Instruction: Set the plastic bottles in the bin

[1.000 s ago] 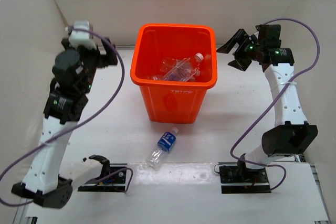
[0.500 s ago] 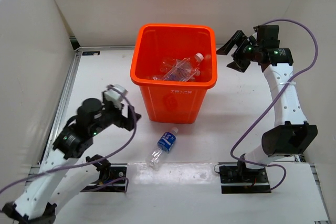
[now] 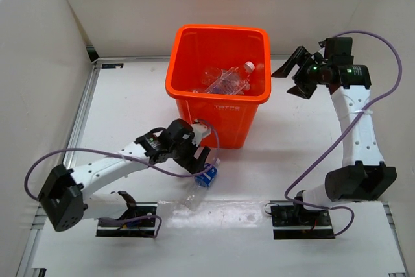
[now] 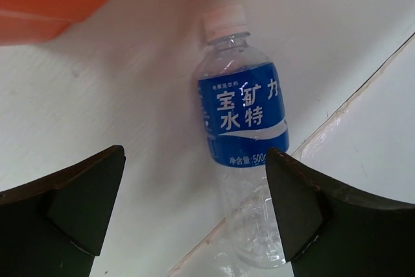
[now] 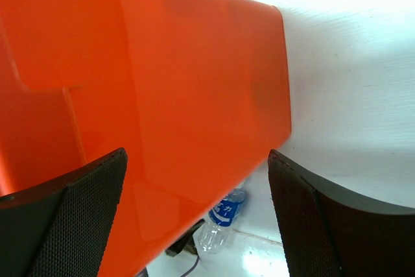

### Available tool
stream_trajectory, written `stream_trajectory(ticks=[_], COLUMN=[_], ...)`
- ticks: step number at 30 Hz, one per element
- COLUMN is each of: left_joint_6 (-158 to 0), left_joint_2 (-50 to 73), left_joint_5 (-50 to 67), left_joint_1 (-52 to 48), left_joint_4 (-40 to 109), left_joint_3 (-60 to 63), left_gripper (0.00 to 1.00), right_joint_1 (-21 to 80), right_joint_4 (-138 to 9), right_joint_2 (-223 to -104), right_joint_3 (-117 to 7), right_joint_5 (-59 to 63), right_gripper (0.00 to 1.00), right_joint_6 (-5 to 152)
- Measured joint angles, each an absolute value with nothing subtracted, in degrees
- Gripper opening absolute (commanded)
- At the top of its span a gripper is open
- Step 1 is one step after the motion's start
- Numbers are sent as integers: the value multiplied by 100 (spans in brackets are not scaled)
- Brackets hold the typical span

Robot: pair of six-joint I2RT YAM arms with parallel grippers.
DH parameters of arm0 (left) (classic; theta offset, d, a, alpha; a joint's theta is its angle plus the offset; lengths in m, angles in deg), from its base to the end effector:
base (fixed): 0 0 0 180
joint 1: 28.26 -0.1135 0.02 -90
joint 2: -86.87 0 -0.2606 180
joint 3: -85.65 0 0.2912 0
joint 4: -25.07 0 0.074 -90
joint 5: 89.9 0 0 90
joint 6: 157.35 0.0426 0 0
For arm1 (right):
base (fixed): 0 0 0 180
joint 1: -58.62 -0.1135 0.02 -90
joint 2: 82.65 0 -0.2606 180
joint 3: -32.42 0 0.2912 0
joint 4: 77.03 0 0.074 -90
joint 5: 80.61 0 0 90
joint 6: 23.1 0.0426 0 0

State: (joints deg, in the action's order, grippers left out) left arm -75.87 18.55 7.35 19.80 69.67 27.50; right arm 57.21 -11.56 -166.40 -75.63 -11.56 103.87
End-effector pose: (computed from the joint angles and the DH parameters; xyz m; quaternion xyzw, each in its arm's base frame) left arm 0.1814 -0.2099 0.2093 0.3397 0.8887 -0.1962 0.2374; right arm 0.3422 0.0237 0.4175 0.2019 0.8756 0.2900 0.3295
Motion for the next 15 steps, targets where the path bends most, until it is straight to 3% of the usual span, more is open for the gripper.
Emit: stream_trajectory(ticks=[7, 15], left_joint_6=[-7746, -7755], left_joint_2=[745, 288], left_joint_5=[1058, 1242], left_joint_1=[2266, 2596], left_joint_4=[6648, 6517], left_joint_3=[2676, 2693], left_gripper=[100, 100], right_joint_1=[6014, 6011], right_joint_4=[-928, -780], right_joint_2=[-16314, -16272], right_joint_3=[-7563, -7561], right_joint_5=[-1151, -1136], right_gripper=[90, 90], right_joint_6=[10223, 10092])
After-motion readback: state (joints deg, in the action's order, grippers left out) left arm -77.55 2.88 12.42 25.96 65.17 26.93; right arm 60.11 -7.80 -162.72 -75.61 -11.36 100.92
